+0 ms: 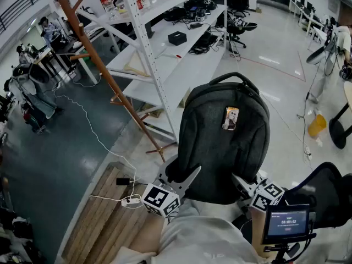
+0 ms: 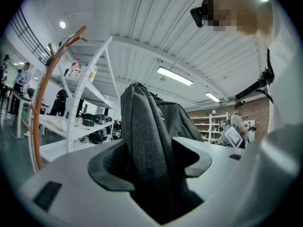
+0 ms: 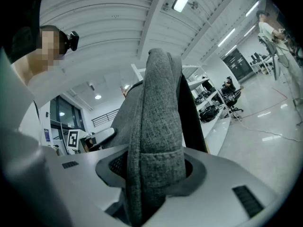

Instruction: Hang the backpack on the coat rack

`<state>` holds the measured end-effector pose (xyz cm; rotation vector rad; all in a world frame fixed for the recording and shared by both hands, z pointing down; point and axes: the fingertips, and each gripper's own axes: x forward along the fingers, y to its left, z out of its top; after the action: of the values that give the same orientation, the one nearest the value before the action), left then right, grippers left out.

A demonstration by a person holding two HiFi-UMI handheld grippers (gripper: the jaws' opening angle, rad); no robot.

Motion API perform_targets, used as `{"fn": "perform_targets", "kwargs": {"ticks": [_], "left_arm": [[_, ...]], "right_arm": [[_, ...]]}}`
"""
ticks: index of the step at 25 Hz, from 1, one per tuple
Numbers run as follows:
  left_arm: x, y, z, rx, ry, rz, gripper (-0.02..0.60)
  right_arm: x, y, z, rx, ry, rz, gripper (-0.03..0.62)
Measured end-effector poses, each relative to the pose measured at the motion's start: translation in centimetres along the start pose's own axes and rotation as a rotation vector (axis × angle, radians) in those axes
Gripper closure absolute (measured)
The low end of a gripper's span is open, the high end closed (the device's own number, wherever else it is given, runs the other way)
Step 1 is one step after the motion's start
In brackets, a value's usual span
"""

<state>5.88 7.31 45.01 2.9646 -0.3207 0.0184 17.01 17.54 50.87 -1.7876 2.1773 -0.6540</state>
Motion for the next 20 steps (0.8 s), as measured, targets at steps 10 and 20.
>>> {"fn": "perform_targets", "kwargs": {"ticks": [10, 20], "left_arm": [[-2.8, 19.4, 5.2, 0.044, -0.096, 0.174, 0.305], [-9.6, 26.7, 9.8, 0.142, -0.211, 0.473, 0.305]], "right_arm": [[22.0, 2.4, 4.0, -0.087, 0.032, 0.188, 0.410], [34.2, 8.3, 6.4, -0.184, 0.076, 0.512, 0.410]]}}
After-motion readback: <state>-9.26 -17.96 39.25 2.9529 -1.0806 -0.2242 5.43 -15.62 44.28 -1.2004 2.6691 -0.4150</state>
